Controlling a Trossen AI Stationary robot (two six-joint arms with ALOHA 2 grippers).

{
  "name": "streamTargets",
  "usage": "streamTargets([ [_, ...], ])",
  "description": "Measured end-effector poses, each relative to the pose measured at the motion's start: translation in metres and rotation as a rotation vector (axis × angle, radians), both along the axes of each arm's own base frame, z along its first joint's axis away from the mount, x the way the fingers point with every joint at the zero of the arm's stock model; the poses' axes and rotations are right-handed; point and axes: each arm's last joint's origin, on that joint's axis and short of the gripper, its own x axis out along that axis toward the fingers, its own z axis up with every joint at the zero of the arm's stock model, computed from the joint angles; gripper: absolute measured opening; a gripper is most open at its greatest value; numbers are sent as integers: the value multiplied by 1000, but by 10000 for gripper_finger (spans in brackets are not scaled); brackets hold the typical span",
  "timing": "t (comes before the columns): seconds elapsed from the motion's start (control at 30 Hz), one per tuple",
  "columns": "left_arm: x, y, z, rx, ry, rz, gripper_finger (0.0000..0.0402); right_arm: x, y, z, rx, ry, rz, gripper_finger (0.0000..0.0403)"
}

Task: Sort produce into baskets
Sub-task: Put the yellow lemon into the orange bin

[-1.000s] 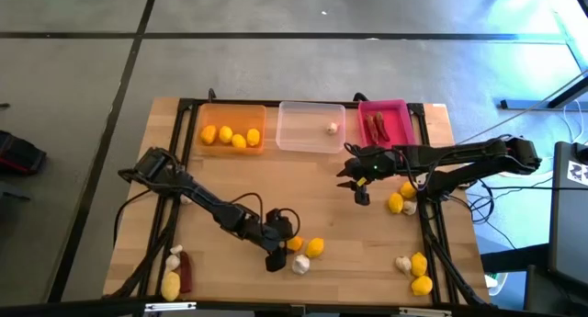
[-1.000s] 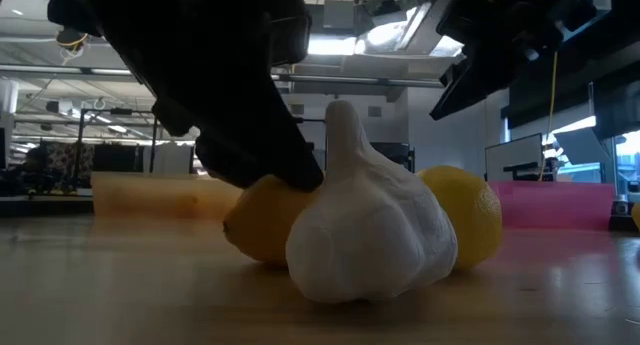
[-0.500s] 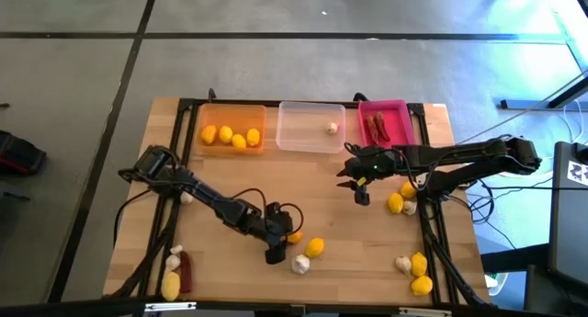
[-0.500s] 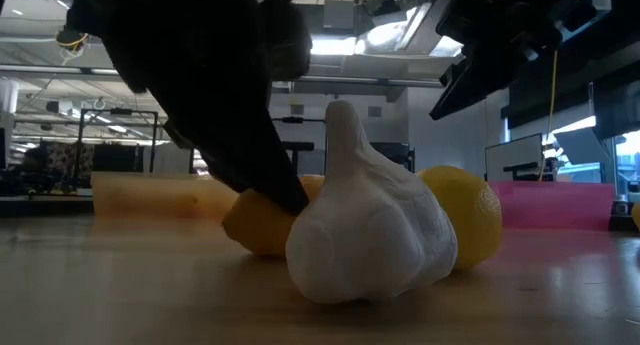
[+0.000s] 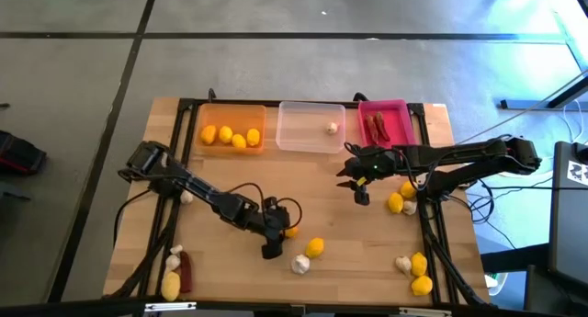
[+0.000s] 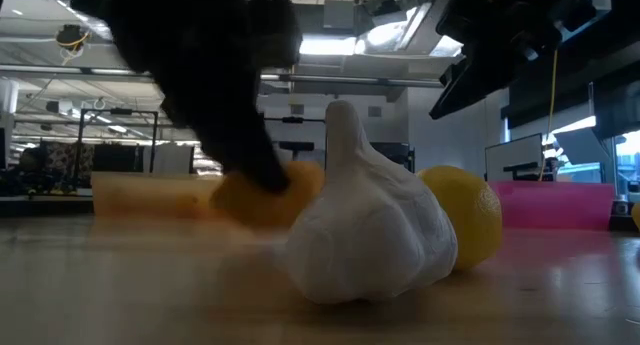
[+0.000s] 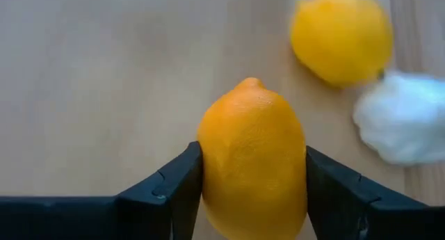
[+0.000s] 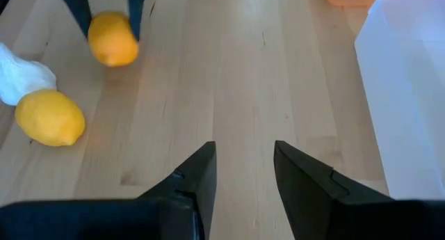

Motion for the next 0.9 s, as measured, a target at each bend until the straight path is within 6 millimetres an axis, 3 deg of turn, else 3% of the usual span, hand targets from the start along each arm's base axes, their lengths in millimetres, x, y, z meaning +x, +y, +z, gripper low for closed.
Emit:
streamTargets([
  [0.23, -12, 24, 34, 74, -5, 65, 205, 0, 0, 0, -4, -1, 4, 138],
  [0.47, -31, 64, 70, 123, 18, 131, 207, 0, -2, 0, -77, -2, -24, 138],
  [0.73, -57, 125, 102, 286, 58, 251, 209, 1, -5, 2, -171, -15, -59, 138],
  [0.9, -76, 174, 105, 320, 99, 365, 209, 3, -6, 4, -219, -48, -68, 138],
])
